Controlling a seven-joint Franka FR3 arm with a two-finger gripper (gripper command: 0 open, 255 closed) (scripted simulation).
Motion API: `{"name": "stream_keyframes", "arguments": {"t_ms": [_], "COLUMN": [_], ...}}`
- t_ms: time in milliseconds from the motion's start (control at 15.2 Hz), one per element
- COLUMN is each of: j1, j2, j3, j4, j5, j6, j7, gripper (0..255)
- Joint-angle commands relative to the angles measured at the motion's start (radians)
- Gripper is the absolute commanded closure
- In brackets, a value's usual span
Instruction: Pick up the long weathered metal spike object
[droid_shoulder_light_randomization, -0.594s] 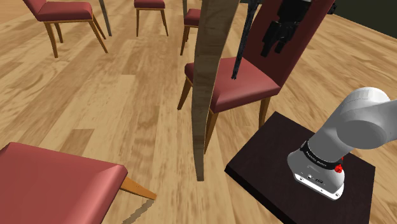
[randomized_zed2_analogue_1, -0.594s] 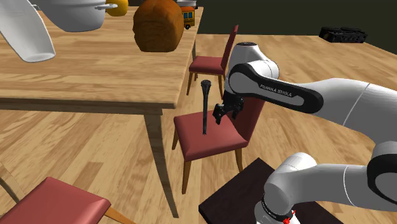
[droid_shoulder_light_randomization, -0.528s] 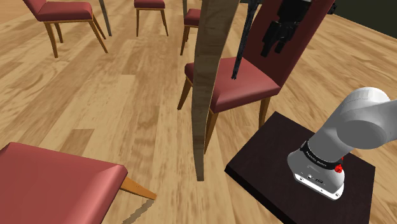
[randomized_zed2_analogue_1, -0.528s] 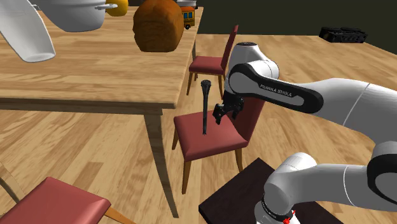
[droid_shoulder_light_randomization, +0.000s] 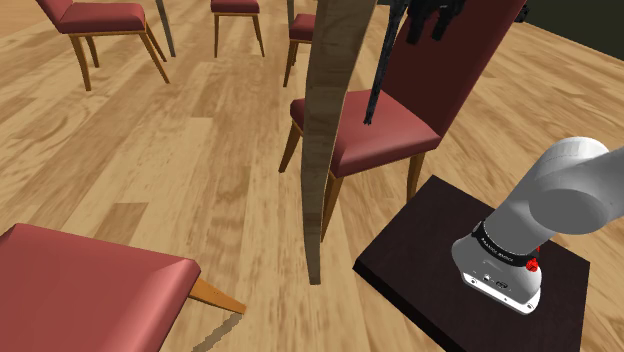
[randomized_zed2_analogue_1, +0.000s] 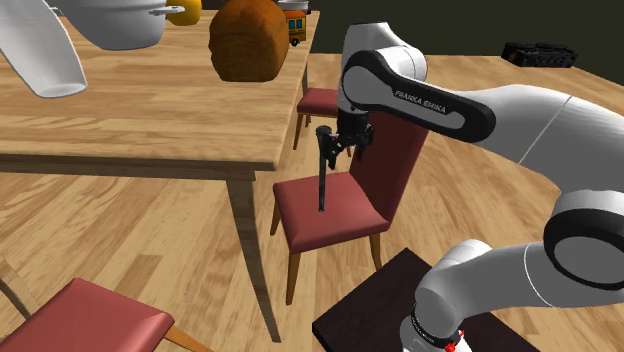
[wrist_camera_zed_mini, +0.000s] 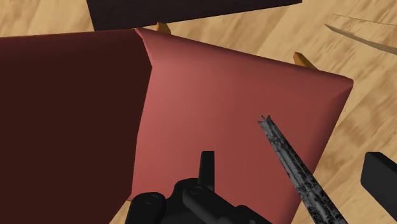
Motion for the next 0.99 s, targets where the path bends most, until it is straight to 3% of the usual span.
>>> {"name": "stream_keyframes", "arguments": {"t_ms": [0,594,924], "j1": [0.000,0.005,0.008], "j2": [0.056,0.382,0.326], "j3": [0.014,0.097,0.090], "j4": [0.110,0.704,0.567], "j5": [-0.009,-0.070,-0.063], "j6": [-0.061,-0.366,-0.285], "j7": [0.016,0.105,0.101], "gripper": [0,0,0]}}
